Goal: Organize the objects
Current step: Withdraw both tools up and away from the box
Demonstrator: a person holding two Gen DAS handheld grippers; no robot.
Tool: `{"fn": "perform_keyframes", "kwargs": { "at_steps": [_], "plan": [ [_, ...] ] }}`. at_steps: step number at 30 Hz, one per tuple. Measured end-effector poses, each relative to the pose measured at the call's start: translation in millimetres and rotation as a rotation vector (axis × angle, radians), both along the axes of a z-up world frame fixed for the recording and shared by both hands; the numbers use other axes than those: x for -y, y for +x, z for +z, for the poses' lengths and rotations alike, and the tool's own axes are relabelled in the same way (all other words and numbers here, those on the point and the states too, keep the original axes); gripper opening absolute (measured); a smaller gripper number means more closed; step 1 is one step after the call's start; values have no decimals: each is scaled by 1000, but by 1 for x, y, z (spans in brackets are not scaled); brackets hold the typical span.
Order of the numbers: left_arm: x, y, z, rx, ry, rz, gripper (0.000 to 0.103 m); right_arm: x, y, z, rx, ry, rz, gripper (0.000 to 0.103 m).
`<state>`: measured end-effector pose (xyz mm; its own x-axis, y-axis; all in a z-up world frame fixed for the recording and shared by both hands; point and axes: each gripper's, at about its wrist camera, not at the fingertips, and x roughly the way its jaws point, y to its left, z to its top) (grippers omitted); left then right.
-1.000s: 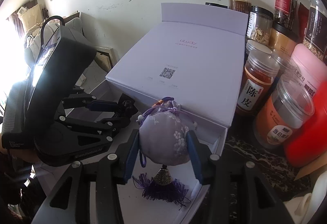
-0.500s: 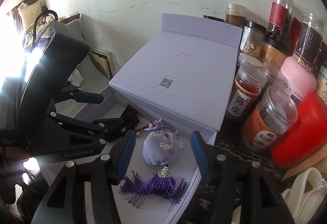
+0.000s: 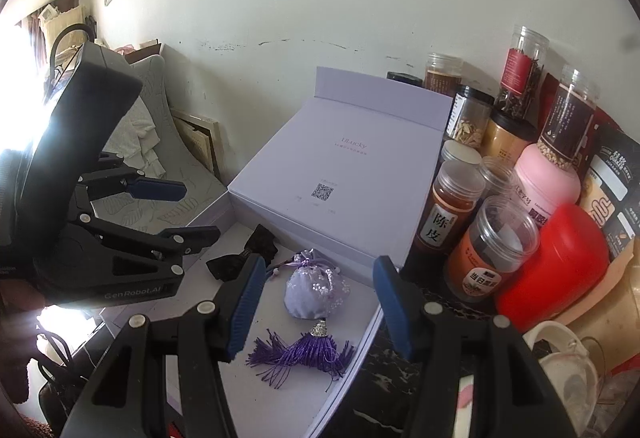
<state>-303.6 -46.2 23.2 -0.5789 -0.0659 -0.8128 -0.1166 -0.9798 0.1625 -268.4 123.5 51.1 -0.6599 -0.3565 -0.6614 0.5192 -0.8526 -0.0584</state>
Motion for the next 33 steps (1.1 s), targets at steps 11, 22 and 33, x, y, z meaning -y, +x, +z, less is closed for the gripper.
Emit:
{"fn": "perform_keyframes", "kwargs": {
  "at_steps": [11,22,33],
  "plan": [
    [-8,41,36,-55,3,26,55,-9,34,28,-56,3,-21,60],
    [-16,92,63,-109,19,34,63,-19,77,48,-98,-3,-26,66],
    [-29,141,82,-160,13,38,69,-30,120,59,-134,-11,-34,67]
  ]
}}
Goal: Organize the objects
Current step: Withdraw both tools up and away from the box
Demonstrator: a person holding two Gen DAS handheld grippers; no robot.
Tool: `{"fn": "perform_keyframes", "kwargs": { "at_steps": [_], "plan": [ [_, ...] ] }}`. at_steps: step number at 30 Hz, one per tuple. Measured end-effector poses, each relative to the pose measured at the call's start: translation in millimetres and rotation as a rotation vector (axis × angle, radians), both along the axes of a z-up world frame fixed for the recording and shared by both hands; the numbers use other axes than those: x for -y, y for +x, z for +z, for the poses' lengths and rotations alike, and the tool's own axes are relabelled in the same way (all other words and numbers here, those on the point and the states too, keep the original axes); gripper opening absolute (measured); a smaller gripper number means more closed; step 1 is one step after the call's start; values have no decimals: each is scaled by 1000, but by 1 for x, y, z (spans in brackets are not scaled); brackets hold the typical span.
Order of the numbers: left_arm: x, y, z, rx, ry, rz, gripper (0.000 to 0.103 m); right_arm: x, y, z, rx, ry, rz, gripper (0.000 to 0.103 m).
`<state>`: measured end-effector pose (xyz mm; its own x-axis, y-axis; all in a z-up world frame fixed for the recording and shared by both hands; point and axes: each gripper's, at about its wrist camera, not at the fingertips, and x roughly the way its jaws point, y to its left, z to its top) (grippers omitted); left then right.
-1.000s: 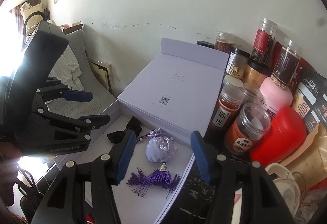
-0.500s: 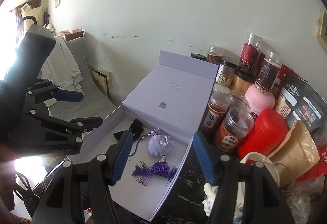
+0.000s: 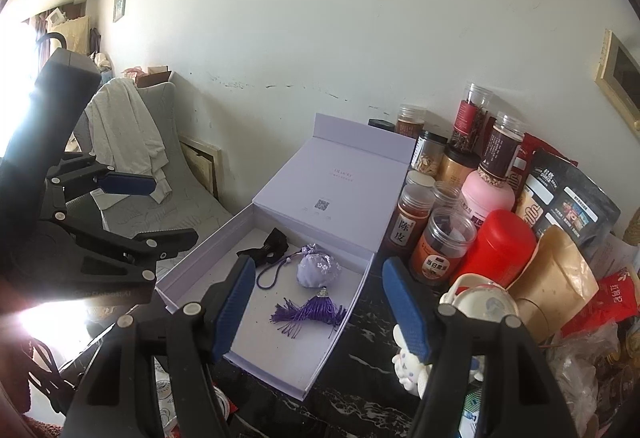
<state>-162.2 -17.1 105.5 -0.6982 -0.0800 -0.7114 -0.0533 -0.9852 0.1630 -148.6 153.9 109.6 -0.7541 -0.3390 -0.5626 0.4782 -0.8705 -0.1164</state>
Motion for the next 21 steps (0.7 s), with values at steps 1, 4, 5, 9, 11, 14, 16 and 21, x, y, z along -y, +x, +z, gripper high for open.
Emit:
{"fn": "perform_keyframes", "kwargs": {
  "at_steps": [1,4,5,9,11,14,16,21],
  "plan": [
    [-1,5,1,-4,-2,0,70,-1,4,0,-2,-1,-1,67],
    [-5,20,4,-17,-3,-3,72,-4,15,-1,-7,-5,-2,67],
    [-6,24,3,-20,-2,-6,73,-4,19,-1,-8,-6,-2,67],
    [-12,43,1,-24,4,-9,77,-8,34,-4,-8,-3,-5,68],
    [-15,52,-1,-24,13,-9,78,-10,41,-5,-6,-2,-7,68],
    [-17,63,-5,-18,20,-6,78,-12,50,-8,-3,-2,-12,68],
    [-18,71,-7,-16,23,-5,78,-14,56,-10,-1,-6,-12,68],
    [-20,86,-14,-5,35,-2,78,-16,68,-18,11,-8,-12,68]
  ]
}}
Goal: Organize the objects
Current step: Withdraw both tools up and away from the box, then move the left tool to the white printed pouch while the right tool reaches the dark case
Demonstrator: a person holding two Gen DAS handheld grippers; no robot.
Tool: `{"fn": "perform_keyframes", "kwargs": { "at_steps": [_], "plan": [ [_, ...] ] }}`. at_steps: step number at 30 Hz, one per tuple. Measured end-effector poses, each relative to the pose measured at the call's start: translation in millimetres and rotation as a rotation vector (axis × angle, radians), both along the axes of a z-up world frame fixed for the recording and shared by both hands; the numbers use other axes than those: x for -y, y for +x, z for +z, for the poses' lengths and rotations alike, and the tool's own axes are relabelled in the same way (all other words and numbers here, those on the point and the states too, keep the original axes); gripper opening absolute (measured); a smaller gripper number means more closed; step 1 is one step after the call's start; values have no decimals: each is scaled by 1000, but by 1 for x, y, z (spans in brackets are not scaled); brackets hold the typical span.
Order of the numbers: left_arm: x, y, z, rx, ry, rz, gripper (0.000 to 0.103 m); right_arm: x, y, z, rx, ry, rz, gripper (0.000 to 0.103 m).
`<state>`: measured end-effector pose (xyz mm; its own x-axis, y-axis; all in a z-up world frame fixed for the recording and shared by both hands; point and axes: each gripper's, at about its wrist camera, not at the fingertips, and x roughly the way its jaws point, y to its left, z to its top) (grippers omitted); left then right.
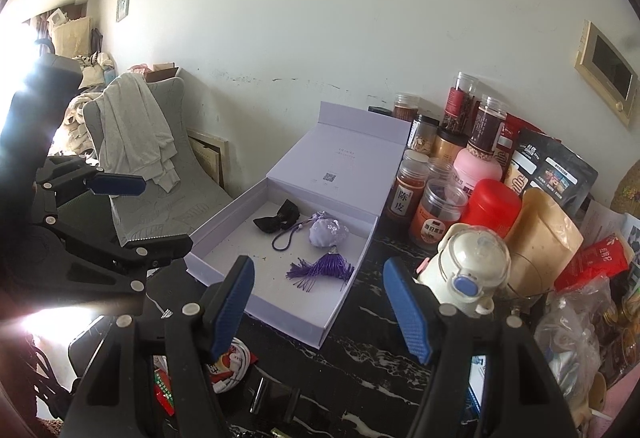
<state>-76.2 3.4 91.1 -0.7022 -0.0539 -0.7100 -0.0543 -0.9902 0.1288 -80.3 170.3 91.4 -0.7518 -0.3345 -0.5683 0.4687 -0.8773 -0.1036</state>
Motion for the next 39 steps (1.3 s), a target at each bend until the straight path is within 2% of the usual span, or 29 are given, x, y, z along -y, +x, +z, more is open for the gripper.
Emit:
{"fn": "perform_keyframes", "kwargs": {
  "at_steps": [15,25,32,39],
  "plan": [
    [-13,42,-36,49,16,-16,78,-11,37,-38,63,-4,-15,68],
    [-19,59,-57,78,46,-9,80,-18,48,-66,119,-1,-23,68],
    [-13,61,-79,103,119,-9,81,-17,46,-87,168,1,-15,68],
    [-12,57,-97,127,147,-29,81,-14,39,-107,222,1,-11,68]
  ]
}}
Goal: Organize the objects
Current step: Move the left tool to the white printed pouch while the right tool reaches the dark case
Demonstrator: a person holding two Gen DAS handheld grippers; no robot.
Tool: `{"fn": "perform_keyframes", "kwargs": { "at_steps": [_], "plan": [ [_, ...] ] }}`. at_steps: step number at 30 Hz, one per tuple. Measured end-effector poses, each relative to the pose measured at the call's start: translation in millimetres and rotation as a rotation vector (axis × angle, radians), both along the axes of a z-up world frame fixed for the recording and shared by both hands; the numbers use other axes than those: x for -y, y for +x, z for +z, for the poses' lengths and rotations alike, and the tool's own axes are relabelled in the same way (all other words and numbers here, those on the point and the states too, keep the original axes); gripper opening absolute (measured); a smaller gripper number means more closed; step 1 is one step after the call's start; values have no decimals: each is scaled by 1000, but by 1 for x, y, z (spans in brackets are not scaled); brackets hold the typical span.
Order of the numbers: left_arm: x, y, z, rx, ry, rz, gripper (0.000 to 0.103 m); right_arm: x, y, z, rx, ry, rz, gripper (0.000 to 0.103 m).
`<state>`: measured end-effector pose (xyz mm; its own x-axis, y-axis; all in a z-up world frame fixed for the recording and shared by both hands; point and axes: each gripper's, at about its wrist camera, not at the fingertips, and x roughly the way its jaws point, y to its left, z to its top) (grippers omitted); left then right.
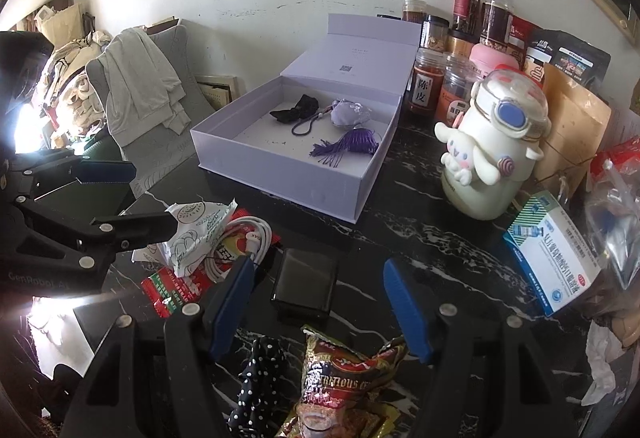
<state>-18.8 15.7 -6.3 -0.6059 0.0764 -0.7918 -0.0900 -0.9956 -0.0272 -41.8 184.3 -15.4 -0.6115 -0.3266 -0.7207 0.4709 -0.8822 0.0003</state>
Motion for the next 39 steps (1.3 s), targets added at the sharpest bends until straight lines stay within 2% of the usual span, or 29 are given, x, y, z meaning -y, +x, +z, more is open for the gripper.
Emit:
{"fn": "perform_keyframes", "kwargs": {
  "at_steps": [9,14,22,32,39],
  "plan": [
    [3,-12,-26,53,62,-13,82,6,-12,-20,57,16,15,68],
    [4,-21,-39,84,41,6,82,10,-18,-29,91,15,29,68],
    [14,-34,-63,135,57,26,84,14,-25,-38,123,22,35,68],
    [21,-39,-71,140,67,27,91,16,-36,-51,171,35,22,68],
    [31,-41,-80,154,117,41,91,18,-39,-58,192,40,24,68]
  ]
}}
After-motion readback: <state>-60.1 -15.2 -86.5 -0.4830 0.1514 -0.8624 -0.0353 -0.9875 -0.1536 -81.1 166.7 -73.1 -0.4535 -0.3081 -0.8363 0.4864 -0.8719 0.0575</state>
